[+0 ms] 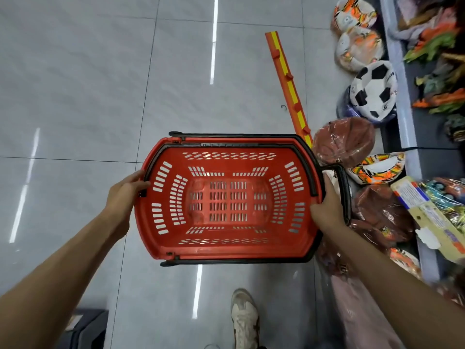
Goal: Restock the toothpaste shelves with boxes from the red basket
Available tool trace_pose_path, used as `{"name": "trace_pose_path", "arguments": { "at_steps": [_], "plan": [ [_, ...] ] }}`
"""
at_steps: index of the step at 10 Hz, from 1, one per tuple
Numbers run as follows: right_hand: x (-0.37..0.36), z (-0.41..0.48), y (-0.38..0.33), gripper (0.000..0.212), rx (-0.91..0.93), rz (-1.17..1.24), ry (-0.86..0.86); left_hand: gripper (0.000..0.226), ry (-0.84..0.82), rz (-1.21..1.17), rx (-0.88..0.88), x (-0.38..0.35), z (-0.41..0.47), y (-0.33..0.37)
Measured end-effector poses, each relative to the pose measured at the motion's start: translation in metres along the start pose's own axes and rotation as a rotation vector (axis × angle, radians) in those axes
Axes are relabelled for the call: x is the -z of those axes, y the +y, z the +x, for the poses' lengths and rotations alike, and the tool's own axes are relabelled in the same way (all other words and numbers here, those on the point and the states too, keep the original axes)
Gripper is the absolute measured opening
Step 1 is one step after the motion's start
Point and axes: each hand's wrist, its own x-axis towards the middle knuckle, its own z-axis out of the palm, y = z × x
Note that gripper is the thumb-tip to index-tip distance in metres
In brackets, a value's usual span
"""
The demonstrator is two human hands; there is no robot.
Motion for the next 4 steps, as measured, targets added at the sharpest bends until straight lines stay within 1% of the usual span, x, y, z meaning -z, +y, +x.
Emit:
{"name": "trace_pose_path", "arguments": {
  "at_steps": [1,2,3,4],
  "plan": [
    [0.006,-0.019,-0.008,0.056,-0.013,-0.021,-0.042,0.042,-0.005,-0.016,-0.023,-0.003,-0.017,0.006],
    [0.01,-0.037,-0.011,0.053,-0.02,-0.05,-0.004,0.041,-0.035,-0.035,-0.053,-0.003,-0.036,0.008],
    [0.02,-0.074,-0.037,0.045,-0.059,0.101,0.019,0.041,-0.077,-0.112,-0.073,0.003,-0.07,0.018],
    [0.035,-0.117,-0.076,0.044,-0.085,0.35,0.078,0.031,-0.127,-0.195,-0.153,0.006,-0.112,0.029]
  ]
}}
